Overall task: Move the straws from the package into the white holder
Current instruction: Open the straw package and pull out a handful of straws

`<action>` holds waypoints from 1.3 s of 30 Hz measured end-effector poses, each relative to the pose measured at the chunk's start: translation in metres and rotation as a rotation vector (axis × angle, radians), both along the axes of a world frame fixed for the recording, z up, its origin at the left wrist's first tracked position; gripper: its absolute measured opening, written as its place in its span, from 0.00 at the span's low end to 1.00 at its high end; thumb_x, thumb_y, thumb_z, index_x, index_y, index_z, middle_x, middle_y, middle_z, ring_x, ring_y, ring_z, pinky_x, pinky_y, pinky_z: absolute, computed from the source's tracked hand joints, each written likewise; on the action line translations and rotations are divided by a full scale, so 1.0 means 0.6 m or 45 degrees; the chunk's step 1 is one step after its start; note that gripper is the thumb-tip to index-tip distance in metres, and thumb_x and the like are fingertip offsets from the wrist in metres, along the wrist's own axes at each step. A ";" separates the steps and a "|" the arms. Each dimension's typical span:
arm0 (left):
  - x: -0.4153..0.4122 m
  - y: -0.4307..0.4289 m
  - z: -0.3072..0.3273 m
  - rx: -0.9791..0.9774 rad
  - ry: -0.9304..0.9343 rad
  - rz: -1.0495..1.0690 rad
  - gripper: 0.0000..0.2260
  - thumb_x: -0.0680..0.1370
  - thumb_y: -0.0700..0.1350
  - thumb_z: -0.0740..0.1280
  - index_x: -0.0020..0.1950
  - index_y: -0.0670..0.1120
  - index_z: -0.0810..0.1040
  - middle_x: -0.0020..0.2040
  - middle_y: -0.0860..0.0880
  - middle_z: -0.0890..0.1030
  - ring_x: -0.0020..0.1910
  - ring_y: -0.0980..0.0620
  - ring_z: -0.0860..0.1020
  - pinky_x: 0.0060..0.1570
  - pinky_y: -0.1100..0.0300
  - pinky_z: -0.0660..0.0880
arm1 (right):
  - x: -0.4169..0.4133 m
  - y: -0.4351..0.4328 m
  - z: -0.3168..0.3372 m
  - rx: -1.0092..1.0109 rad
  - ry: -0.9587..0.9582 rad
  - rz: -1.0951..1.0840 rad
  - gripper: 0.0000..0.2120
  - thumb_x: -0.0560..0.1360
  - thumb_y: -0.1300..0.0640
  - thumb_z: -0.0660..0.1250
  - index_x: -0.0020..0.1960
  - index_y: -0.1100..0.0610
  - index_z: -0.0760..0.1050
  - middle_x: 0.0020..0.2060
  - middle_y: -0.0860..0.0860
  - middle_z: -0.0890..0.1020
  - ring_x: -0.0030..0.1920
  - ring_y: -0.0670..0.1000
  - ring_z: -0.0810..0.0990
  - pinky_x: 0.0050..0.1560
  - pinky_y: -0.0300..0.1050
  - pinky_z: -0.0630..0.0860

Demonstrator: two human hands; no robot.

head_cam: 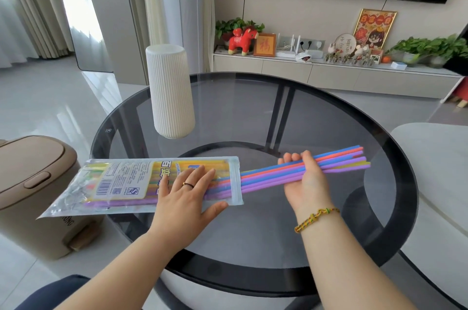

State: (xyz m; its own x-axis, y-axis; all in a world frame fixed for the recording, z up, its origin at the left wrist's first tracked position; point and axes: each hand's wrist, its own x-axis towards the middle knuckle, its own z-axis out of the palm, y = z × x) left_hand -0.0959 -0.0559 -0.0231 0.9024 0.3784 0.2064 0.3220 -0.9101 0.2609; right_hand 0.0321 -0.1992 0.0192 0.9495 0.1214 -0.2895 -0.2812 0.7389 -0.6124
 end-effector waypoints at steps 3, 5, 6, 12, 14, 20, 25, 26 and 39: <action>0.003 -0.003 0.000 -0.021 0.008 -0.003 0.55 0.53 0.75 0.23 0.71 0.54 0.58 0.74 0.52 0.60 0.73 0.51 0.55 0.71 0.46 0.46 | 0.010 -0.025 0.017 -0.062 -0.042 -0.086 0.16 0.78 0.59 0.57 0.32 0.58 0.65 0.29 0.51 0.70 0.31 0.49 0.74 0.40 0.42 0.75; 0.006 -0.004 0.001 -0.026 0.018 0.009 0.55 0.53 0.75 0.22 0.71 0.54 0.58 0.74 0.52 0.59 0.74 0.51 0.54 0.71 0.46 0.45 | 0.014 -0.042 0.036 -0.121 -0.144 -0.150 0.16 0.78 0.60 0.56 0.31 0.58 0.65 0.29 0.51 0.70 0.25 0.46 0.76 0.38 0.41 0.75; 0.008 -0.005 0.001 -0.031 0.018 0.012 0.55 0.52 0.75 0.22 0.71 0.54 0.58 0.74 0.52 0.59 0.74 0.51 0.53 0.71 0.46 0.44 | 0.017 -0.050 0.047 -0.151 -0.209 -0.179 0.16 0.78 0.60 0.56 0.31 0.58 0.65 0.28 0.51 0.70 0.23 0.44 0.76 0.37 0.40 0.75; 0.031 -0.016 0.004 -0.002 0.109 -0.054 0.55 0.50 0.73 0.19 0.71 0.56 0.53 0.75 0.54 0.55 0.74 0.53 0.49 0.71 0.47 0.43 | 0.026 -0.078 0.124 -0.389 -0.576 -0.256 0.14 0.77 0.64 0.57 0.33 0.56 0.66 0.16 0.43 0.73 0.21 0.42 0.74 0.31 0.35 0.76; 0.037 -0.020 0.005 0.018 0.140 -0.079 0.55 0.50 0.73 0.19 0.72 0.56 0.52 0.75 0.55 0.54 0.74 0.54 0.48 0.71 0.47 0.43 | 0.023 -0.066 0.145 -0.500 -0.693 -0.207 0.13 0.76 0.66 0.57 0.33 0.56 0.66 0.15 0.43 0.73 0.19 0.42 0.73 0.27 0.34 0.75; 0.036 -0.028 0.012 -0.117 0.119 -0.149 0.29 0.73 0.65 0.53 0.71 0.56 0.54 0.75 0.55 0.54 0.74 0.55 0.48 0.71 0.50 0.40 | -0.005 -0.017 0.137 -0.864 -0.931 0.052 0.13 0.74 0.67 0.60 0.33 0.56 0.68 0.15 0.44 0.74 0.17 0.41 0.71 0.24 0.31 0.73; 0.057 -0.084 0.053 -0.869 -0.215 -0.388 0.35 0.69 0.51 0.71 0.71 0.52 0.57 0.65 0.57 0.66 0.66 0.57 0.64 0.61 0.70 0.59 | -0.025 -0.002 0.126 -0.866 -0.963 0.191 0.12 0.73 0.67 0.61 0.33 0.56 0.70 0.16 0.45 0.73 0.19 0.41 0.71 0.25 0.31 0.73; 0.067 -0.097 0.061 -1.034 -0.232 -0.422 0.34 0.68 0.47 0.71 0.70 0.52 0.58 0.63 0.58 0.68 0.63 0.58 0.66 0.57 0.72 0.61 | -0.028 0.001 0.125 -0.862 -0.978 0.215 0.12 0.73 0.67 0.62 0.33 0.55 0.71 0.17 0.45 0.73 0.19 0.41 0.72 0.25 0.31 0.73; 0.099 -0.135 0.078 -1.362 -0.334 -0.444 0.11 0.70 0.36 0.68 0.34 0.52 0.73 0.30 0.56 0.76 0.31 0.61 0.74 0.32 0.71 0.72 | -0.035 -0.018 0.108 -0.916 -1.102 0.680 0.10 0.70 0.64 0.67 0.38 0.48 0.74 0.22 0.41 0.80 0.27 0.40 0.79 0.32 0.32 0.77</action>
State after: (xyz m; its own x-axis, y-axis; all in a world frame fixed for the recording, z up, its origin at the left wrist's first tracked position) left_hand -0.0368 -0.1369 0.0237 0.9690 0.2114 0.1278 -0.0821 -0.2123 0.9737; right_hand 0.0112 -0.2099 0.0840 0.7420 0.6239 0.2451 0.2540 0.0767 -0.9641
